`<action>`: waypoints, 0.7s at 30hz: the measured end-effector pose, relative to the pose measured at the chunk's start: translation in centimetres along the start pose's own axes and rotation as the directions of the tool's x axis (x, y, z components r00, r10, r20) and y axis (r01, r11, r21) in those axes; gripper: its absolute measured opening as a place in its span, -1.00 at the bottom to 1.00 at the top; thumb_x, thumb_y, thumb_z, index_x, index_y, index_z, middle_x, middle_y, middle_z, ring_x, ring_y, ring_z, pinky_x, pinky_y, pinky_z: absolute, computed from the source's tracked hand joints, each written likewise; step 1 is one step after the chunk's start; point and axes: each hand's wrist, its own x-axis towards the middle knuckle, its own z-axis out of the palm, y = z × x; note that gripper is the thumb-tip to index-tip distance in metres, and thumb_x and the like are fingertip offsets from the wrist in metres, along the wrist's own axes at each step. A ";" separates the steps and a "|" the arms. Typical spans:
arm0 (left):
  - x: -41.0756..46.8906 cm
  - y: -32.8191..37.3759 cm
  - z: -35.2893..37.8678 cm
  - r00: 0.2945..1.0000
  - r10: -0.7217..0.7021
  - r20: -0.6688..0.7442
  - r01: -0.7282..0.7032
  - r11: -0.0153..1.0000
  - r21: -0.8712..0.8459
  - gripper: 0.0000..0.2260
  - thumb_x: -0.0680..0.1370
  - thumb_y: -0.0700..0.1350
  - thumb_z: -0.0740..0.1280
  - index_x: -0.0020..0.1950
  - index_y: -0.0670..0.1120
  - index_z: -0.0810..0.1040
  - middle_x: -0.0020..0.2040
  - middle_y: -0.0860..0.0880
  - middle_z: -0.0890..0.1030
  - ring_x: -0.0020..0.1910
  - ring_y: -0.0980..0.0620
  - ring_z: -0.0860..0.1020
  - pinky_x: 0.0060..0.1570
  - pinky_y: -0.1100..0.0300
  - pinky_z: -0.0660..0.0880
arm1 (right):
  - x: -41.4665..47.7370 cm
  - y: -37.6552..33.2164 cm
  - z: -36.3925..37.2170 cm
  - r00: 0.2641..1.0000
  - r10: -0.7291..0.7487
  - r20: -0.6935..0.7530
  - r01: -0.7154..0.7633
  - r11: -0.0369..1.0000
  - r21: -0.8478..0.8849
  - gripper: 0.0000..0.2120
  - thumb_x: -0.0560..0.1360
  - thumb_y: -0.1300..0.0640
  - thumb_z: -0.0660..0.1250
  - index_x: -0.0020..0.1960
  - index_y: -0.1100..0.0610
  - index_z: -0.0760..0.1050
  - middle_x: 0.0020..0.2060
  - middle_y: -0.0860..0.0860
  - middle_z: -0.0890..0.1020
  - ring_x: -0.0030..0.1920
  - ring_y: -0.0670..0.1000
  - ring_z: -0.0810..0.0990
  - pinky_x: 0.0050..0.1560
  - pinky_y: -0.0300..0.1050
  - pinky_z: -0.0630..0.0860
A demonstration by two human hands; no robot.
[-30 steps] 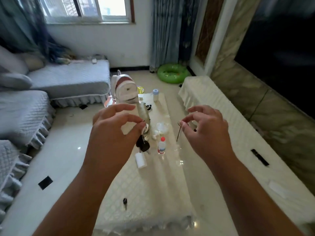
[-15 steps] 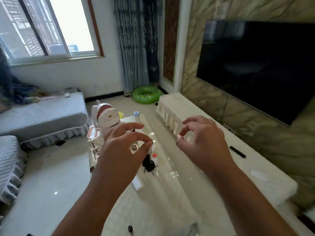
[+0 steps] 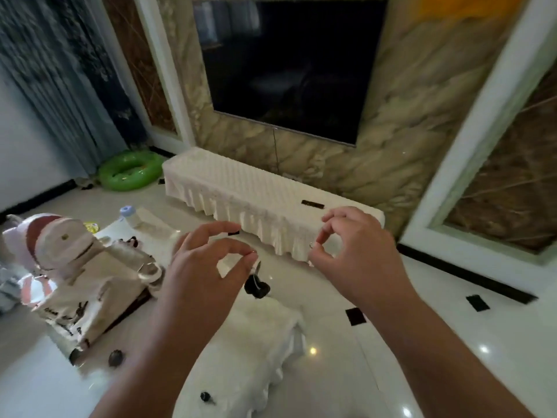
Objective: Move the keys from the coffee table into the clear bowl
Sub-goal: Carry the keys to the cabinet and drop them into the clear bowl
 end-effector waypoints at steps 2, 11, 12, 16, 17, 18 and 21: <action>0.1 1.5 1.6 0.999 0.031 0.039 -0.030 0.999 -0.037 -0.96 0.43 0.07 0.48 -0.15 0.21 0.66 0.17 0.32 0.52 0.22 0.15 0.43 0.08 0.21 0.42 | -1.2 2.0 -1.9 0.998 0.053 -0.045 -0.054 0.998 -0.018 -0.93 0.36 -0.04 0.36 -0.22 -0.07 0.50 0.10 -0.16 0.56 0.12 -0.10 0.51 0.10 0.05 0.49; -0.4 8.8 8.7 0.980 0.144 0.138 -0.134 0.988 -0.079 -0.92 0.43 -0.02 0.50 -0.15 0.16 0.66 0.16 0.27 0.53 0.23 0.12 0.44 0.13 0.17 0.40 | -5.8 11.6 -9.0 0.963 0.242 -0.122 -0.249 0.967 -0.047 -0.93 0.35 -0.09 0.34 -0.23 -0.12 0.49 0.11 -0.24 0.52 0.14 -0.16 0.48 0.15 0.10 0.47; -0.5 9.5 9.3 0.977 0.149 0.150 -0.138 0.987 -0.080 -0.93 0.44 -0.01 0.50 -0.14 0.16 0.67 0.16 0.27 0.53 0.24 0.13 0.43 0.13 0.23 0.37 | -6.1 12.4 -9.5 0.961 0.249 -0.123 -0.257 0.965 -0.049 -0.93 0.35 -0.09 0.34 -0.23 -0.13 0.49 0.11 -0.24 0.52 0.15 -0.16 0.48 0.16 0.10 0.47; -1.1 11.7 11.9 0.972 0.162 0.169 -0.151 0.986 -0.075 -0.94 0.44 0.03 0.49 -0.14 0.18 0.66 0.16 0.31 0.51 0.27 0.17 0.40 0.08 0.44 0.25 | -7.2 15.2 -11.5 0.956 0.264 -0.124 -0.272 0.961 -0.052 -0.93 0.35 -0.10 0.33 -0.25 -0.14 0.48 0.10 -0.25 0.52 0.15 -0.18 0.47 0.15 0.07 0.47; -1.3 12.2 12.5 0.973 0.161 0.167 -0.151 0.986 -0.074 -0.95 0.44 0.04 0.48 -0.14 0.19 0.65 0.17 0.32 0.51 0.28 0.17 0.39 0.07 0.45 0.25 | -7.4 15.8 -11.8 0.955 0.266 -0.128 -0.275 0.960 -0.054 -0.93 0.35 -0.10 0.34 -0.25 -0.14 0.48 0.10 -0.26 0.51 0.14 -0.19 0.46 0.15 0.06 0.47; -1.4 12.6 13.1 0.973 0.163 0.162 -0.153 0.986 -0.071 -0.95 0.44 0.04 0.48 -0.15 0.19 0.65 0.17 0.32 0.51 0.28 0.17 0.39 0.06 0.46 0.25 | -7.5 16.3 -12.1 0.955 0.265 -0.131 -0.274 0.960 -0.055 -0.93 0.35 -0.09 0.34 -0.25 -0.14 0.49 0.09 -0.26 0.51 0.14 -0.20 0.46 0.14 0.05 0.47; -1.7 13.4 14.6 0.971 0.169 0.169 -0.158 0.985 -0.073 -0.96 0.44 0.05 0.47 -0.14 0.19 0.65 0.17 0.32 0.51 0.27 0.19 0.37 0.07 0.52 0.22 | -7.7 17.6 -12.5 0.955 0.271 -0.120 -0.278 0.960 -0.039 -0.93 0.35 -0.09 0.34 -0.25 -0.15 0.46 0.09 -0.27 0.50 0.15 -0.19 0.46 0.15 0.08 0.47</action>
